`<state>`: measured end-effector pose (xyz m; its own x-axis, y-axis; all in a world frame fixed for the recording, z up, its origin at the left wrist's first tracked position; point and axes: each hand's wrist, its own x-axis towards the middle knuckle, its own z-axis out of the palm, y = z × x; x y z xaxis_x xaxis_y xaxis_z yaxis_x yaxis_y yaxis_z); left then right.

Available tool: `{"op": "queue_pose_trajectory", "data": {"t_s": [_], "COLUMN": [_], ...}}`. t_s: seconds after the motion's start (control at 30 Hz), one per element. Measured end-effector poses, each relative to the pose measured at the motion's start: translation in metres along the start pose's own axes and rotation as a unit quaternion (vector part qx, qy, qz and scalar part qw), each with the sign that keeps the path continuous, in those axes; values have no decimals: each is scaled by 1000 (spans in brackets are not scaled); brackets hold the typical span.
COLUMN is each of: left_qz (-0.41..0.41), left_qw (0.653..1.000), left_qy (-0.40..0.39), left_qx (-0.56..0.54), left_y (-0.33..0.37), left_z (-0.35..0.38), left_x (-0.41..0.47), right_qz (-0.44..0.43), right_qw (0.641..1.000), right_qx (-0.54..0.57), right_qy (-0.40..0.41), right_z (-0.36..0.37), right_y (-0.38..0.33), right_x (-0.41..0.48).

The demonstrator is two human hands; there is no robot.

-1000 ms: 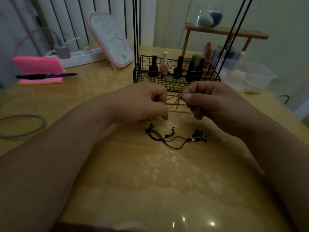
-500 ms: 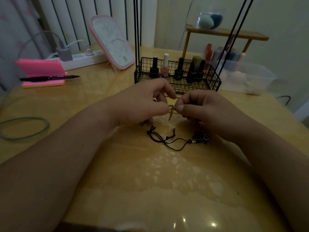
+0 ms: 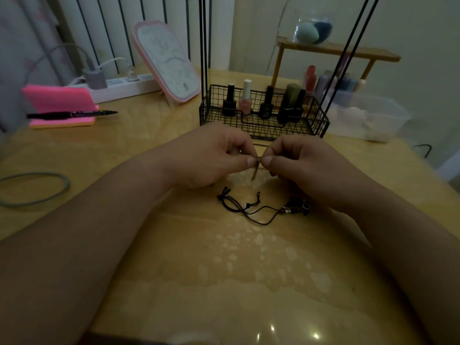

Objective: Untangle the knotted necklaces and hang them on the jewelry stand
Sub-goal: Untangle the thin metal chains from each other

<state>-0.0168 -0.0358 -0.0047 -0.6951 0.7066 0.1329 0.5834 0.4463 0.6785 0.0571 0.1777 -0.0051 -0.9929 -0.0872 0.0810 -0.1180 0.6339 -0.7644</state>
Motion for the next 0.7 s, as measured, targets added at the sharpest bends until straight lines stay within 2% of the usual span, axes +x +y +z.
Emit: {"op": "queue_pose_trajectory", "data": {"t_s": [0.17,0.4,0.7], "left_qz": [3,0,8], "left_qw": [1000,1000,1000], "left_qy": [7,-18,-15], "left_qx": [21,-19,-7], "left_y": [0,1,0], "left_z": [-1,-2,0], "left_x": [0,0,1], "right_qz": [-8,-17,-4], "right_qw": [1000,999,999], "right_qx": [-25,-32,-48], "right_qy": [-10,-6,-6], "right_z": [-2,-3,-1], "right_y": [0,0,-2], "right_x": [1,0,0]}}
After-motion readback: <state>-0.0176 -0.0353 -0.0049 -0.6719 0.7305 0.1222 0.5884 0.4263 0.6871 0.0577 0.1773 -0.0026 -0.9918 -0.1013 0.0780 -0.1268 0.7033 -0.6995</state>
